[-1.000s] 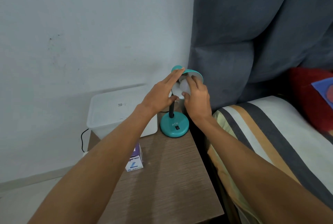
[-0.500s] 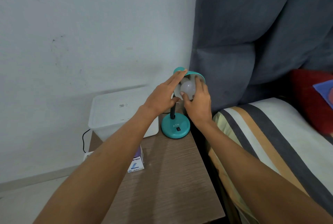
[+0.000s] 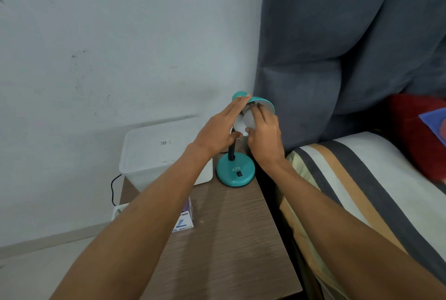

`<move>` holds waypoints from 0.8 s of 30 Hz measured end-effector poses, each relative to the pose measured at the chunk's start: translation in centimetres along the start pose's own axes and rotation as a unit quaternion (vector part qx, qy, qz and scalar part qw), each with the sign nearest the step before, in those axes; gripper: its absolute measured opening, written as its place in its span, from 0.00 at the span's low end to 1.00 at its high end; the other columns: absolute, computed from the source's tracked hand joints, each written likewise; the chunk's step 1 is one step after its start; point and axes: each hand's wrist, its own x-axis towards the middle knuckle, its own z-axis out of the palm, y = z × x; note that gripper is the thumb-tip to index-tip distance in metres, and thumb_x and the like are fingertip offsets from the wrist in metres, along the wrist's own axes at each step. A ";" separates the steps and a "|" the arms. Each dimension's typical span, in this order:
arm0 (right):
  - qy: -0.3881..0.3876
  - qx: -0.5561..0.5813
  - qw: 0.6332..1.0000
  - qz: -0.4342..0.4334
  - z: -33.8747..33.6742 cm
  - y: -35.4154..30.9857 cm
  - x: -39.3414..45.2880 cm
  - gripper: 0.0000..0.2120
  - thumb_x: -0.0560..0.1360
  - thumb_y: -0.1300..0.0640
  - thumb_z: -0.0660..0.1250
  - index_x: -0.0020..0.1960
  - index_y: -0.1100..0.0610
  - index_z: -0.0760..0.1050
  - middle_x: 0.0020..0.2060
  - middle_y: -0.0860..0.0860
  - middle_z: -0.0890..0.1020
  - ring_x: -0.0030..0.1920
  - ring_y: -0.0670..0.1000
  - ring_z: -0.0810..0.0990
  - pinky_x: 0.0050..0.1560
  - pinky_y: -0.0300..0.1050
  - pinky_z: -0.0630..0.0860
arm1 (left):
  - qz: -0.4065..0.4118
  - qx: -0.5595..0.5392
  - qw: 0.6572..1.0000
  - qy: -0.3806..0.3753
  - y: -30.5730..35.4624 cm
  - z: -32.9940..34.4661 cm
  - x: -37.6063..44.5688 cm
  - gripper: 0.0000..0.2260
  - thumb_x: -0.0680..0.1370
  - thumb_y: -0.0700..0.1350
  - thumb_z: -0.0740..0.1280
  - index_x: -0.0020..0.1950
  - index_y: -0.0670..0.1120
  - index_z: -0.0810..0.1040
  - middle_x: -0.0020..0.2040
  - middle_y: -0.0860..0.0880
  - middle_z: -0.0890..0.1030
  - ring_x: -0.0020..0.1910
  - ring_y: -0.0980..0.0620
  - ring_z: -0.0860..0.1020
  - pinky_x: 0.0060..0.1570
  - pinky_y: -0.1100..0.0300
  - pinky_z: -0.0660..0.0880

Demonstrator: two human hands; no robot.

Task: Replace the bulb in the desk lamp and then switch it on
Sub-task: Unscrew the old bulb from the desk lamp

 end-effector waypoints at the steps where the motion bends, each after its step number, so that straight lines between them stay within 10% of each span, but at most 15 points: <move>1: 0.002 0.004 1.000 -0.004 0.0 0.1 -0.1 0.33 0.70 0.66 0.75 0.72 0.61 0.68 0.69 0.58 0.73 0.65 0.61 0.73 0.63 0.57 0.76 | 0.001 0.001 1.000 0.001 -0.1 0.0 0.0 0.45 0.74 0.37 0.76 0.83 0.53 0.53 0.81 0.47 0.63 0.66 0.39 0.78 0.66 0.45 0.77; 5: 0.013 0.058 0.995 0.076 0.4 0.0 -0.4 0.32 0.76 0.54 0.71 0.75 0.62 0.63 0.70 0.59 0.72 0.66 0.59 0.74 0.65 0.50 0.72 | 0.002 -0.001 1.000 -0.008 -0.2 0.0 0.3 0.46 0.74 0.38 0.76 0.82 0.57 0.52 0.82 0.48 0.61 0.67 0.39 0.77 0.65 0.43 0.77; 10: -0.011 -0.018 1.000 -0.007 0.0 0.0 -0.1 0.35 0.70 0.67 0.75 0.74 0.64 0.66 0.68 0.61 0.73 0.66 0.63 0.73 0.61 0.59 0.77 | -0.006 0.003 1.000 -0.001 -0.1 0.1 0.2 0.46 0.73 0.37 0.77 0.83 0.54 0.53 0.82 0.48 0.62 0.66 0.39 0.77 0.66 0.45 0.76; 15: 0.000 0.066 0.993 0.094 0.5 0.1 -0.2 0.31 0.77 0.52 0.70 0.74 0.60 0.63 0.67 0.59 0.74 0.65 0.59 0.76 0.62 0.53 0.76 | -0.002 0.000 1.000 -0.005 -0.1 0.1 0.3 0.46 0.74 0.38 0.76 0.82 0.56 0.52 0.82 0.49 0.61 0.67 0.39 0.77 0.65 0.44 0.77; 24: -0.011 0.037 0.997 0.063 0.2 -0.4 -0.1 0.35 0.74 0.57 0.73 0.76 0.61 0.61 0.71 0.59 0.69 0.68 0.59 0.71 0.66 0.54 0.73 | 0.001 0.004 1.000 -0.003 -0.2 -0.1 0.4 0.44 0.75 0.39 0.76 0.83 0.53 0.54 0.82 0.47 0.62 0.66 0.40 0.77 0.65 0.45 0.77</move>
